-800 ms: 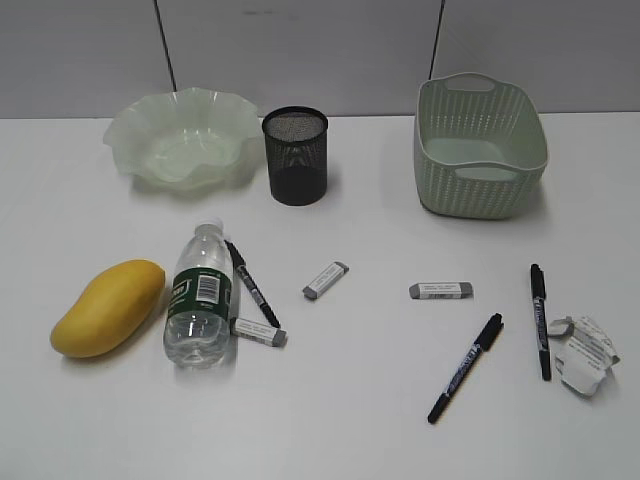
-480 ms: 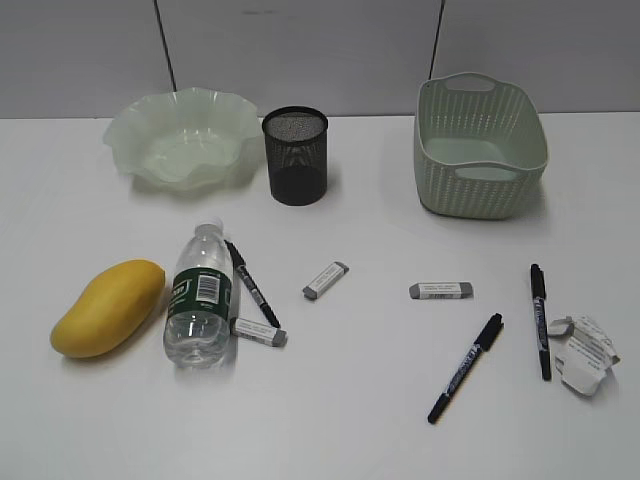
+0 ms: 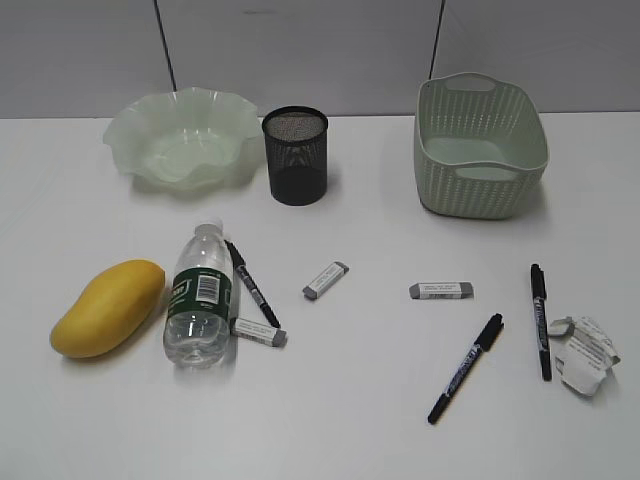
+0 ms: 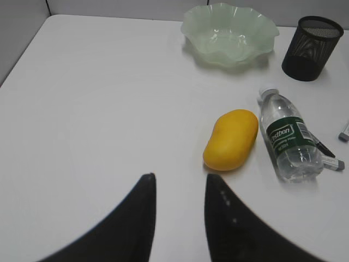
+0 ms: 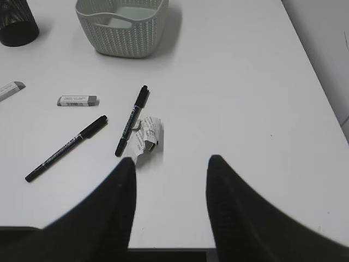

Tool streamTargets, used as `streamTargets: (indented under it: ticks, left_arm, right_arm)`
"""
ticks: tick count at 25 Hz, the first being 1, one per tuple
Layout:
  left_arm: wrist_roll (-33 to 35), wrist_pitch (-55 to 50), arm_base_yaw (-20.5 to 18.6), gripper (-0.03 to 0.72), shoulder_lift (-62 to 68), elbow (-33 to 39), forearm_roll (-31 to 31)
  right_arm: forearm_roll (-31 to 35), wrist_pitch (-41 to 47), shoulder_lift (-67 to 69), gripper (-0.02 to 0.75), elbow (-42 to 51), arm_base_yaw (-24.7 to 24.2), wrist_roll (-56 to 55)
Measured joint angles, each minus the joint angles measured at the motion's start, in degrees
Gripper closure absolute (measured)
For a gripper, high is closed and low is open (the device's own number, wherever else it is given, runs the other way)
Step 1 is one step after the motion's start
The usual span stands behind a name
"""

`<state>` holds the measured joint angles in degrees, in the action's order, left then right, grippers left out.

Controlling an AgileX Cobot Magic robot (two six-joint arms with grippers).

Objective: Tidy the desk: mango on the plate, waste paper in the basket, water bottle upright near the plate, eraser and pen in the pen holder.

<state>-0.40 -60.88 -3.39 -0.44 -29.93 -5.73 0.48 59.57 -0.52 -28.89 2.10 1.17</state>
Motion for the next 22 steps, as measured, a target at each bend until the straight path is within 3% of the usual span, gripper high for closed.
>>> streamTargets:
  ticks: [18, 22]
  left_arm:
    - [0.0, 0.0, 0.0, 0.447, 0.0, 0.0, -0.1]
    - [0.0, 0.0, 0.0, 0.37, 0.0, 0.0, -0.1]
  right_arm:
    - [0.1, 0.0, 0.0, 0.388, 0.0, 0.0, -0.1]
    - [0.1, 0.0, 0.0, 0.388, 0.0, 0.0, -0.2]
